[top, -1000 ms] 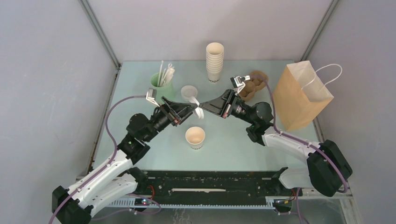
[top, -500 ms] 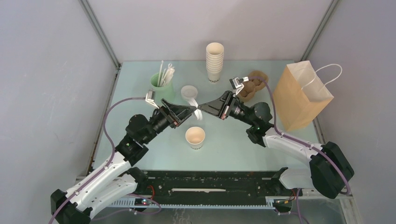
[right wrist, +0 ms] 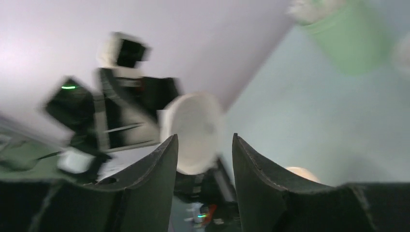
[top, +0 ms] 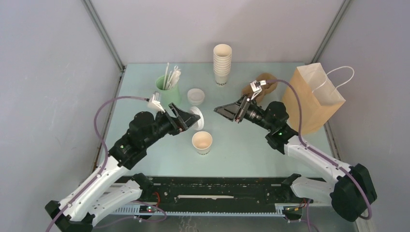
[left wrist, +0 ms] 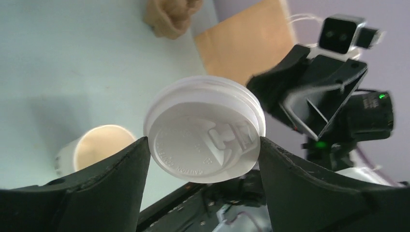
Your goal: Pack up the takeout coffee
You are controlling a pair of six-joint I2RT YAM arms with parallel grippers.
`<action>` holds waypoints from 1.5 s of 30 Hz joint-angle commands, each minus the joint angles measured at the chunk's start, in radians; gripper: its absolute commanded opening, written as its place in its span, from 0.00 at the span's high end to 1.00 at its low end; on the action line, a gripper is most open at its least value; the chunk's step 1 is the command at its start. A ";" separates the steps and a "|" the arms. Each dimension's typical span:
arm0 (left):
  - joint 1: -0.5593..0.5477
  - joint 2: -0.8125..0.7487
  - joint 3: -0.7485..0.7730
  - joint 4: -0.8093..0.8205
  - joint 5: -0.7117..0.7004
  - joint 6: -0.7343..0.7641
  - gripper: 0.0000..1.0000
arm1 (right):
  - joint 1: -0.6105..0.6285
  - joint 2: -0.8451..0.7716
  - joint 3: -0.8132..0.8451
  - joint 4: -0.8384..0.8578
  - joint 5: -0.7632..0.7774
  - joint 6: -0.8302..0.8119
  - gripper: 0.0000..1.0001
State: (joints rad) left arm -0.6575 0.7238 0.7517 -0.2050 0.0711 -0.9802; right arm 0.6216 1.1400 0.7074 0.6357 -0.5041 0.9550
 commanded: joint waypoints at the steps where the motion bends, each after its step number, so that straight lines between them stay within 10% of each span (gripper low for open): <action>1: -0.066 0.075 0.183 -0.408 -0.133 0.225 0.18 | -0.021 -0.052 0.007 -0.383 0.198 -0.395 0.46; 8: -0.230 0.448 0.455 -0.806 -0.296 0.408 0.22 | -0.022 0.042 -0.027 -0.438 0.337 -0.542 0.46; 17: -0.252 0.721 0.590 -0.870 -0.299 0.540 0.20 | -0.066 0.059 -0.119 -0.335 0.322 -0.526 0.45; 45: -0.288 0.848 0.682 -0.850 -0.293 0.617 0.17 | -0.074 0.096 -0.141 -0.274 0.291 -0.500 0.45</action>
State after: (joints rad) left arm -0.9405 1.5711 1.3758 -1.0573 -0.1879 -0.3832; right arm 0.5499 1.2343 0.5747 0.3183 -0.2073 0.4553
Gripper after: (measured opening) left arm 0.831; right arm 0.546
